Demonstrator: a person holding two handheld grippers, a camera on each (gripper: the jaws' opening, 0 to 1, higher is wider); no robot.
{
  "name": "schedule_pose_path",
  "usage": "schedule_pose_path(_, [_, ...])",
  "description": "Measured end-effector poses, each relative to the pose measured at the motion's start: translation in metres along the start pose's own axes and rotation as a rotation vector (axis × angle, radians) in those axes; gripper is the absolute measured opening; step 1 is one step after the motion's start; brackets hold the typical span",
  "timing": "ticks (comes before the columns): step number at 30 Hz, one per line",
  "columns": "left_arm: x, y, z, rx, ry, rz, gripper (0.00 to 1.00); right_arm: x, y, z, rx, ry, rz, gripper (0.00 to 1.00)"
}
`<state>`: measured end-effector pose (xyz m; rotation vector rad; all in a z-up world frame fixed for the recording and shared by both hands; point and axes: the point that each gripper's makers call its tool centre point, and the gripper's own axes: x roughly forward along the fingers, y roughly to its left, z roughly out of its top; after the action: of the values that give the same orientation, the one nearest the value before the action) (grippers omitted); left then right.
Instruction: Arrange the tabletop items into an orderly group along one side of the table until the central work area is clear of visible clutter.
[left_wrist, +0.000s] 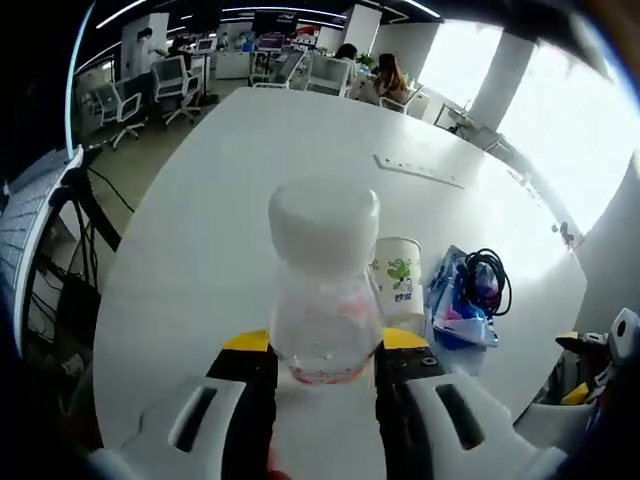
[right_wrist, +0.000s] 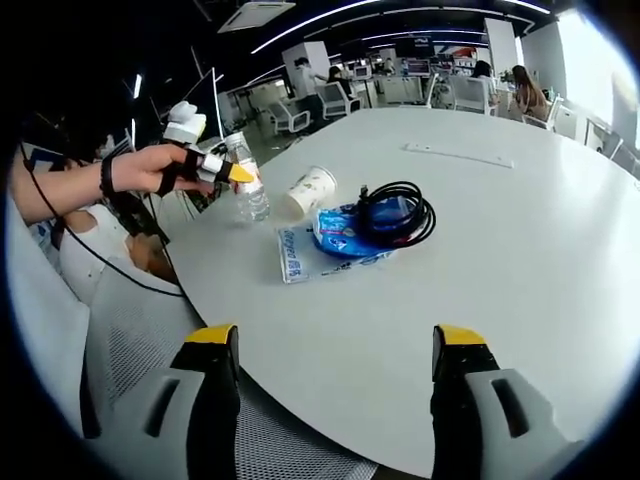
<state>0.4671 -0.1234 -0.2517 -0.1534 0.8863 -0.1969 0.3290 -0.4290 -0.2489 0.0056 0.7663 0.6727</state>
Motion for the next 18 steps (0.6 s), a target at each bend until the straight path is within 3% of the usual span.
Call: schedule_pose_path(18, [-0.0013, -0.0067, -0.0061, 0.090, -0.004, 0.029, 0.37, 0.0031, 0.0006, 0.0019, -0.004, 0.004, 0.006, 0.79])
